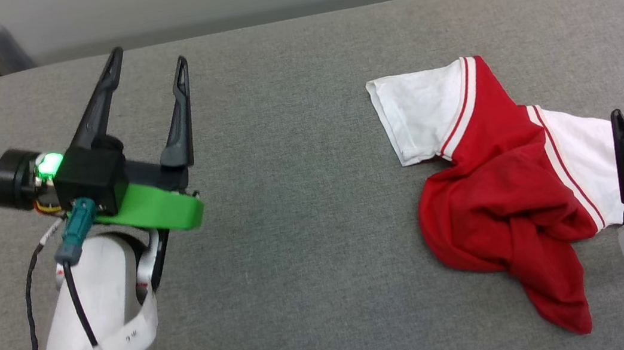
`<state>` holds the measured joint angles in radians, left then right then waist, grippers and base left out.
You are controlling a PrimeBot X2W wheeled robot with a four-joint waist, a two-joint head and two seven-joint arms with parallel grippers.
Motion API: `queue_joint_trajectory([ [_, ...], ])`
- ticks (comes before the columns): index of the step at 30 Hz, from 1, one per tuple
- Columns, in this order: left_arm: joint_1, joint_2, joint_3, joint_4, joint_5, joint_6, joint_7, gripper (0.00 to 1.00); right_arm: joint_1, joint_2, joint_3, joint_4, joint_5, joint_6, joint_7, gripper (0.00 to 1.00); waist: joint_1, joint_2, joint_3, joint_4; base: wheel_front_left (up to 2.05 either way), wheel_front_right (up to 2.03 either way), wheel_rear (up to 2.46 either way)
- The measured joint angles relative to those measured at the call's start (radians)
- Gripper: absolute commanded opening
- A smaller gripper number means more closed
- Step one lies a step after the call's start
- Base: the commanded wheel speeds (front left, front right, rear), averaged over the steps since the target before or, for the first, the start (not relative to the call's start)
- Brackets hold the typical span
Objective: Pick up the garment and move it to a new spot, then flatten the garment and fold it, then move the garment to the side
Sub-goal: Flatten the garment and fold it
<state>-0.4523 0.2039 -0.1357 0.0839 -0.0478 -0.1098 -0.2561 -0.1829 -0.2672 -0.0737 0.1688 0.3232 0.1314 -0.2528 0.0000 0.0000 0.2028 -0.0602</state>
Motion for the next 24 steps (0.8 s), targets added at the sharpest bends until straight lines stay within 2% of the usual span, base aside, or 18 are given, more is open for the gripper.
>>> queue_joint_trajectory([
  [3, -0.113, 0.021, -0.04, 0.089, -0.053, -0.011, 0.003, 1.0, 0.019, 0.039, 0.005, -0.075, -0.043, 0.0, 0.02, 1.0, 0.0, 0.0, 0.024, -0.017, 0.0, 0.0, 0.0],
  [5, -0.199, 0.041, -0.095, 0.149, -0.093, -0.015, 0.048, 1.0, 0.021, 0.053, 0.015, -0.111, -0.058, 0.0, 0.029, 1.0, 0.0001, 0.0, 0.043, -0.031, 0.0, 0.0, 0.0],
  [6, -0.321, 0.075, -0.215, 0.21, -0.186, -0.018, 0.159, 1.0, 0.021, 0.07, 0.032, -0.149, -0.071, 0.0, 0.036, 1.0, 0.0001, 0.0, 0.072, -0.05, 0.0, 0.0, 0.0],
  [8, -0.389, 0.095, -0.28, 0.238, -0.23, -0.018, 0.225, 1.0, 0.02, 0.072, 0.044, -0.162, -0.075, 0.0, 0.038, 1.0, 0.0002, 0.0, 0.09, -0.062, 0.0, 0.0, 0.0],
  [13, -0.59, 0.136, -0.464, 0.314, -0.42, -0.018, 0.454, 1.0, 0.014, 0.08, 0.066, -0.176, -0.093, 0.0, 0.042, 1.0, 0.0002, 0.0, 0.152, -0.098, 0.0, 0.0, 0.0],
  [17, -0.699, 0.138, -0.604, 0.349, -0.574, -0.018, 0.653, 1.0, -0.011, 0.084, 0.079, -0.167, -0.093, 0.0, 0.035, 1.0, 0.0002, 0.0, 0.2, -0.127, 0.0, 0.0, 0.0],
  [24, -0.869, 0.13, -0.814, 0.405, -0.718, -0.018, 0.883, 1.0, -0.073, 0.097, 0.112, -0.138, -0.093, 0.0, 0.013, 1.0, 0.0002, 0.0, 0.279, -0.179, 0.0, 0.0, 0.0],
])
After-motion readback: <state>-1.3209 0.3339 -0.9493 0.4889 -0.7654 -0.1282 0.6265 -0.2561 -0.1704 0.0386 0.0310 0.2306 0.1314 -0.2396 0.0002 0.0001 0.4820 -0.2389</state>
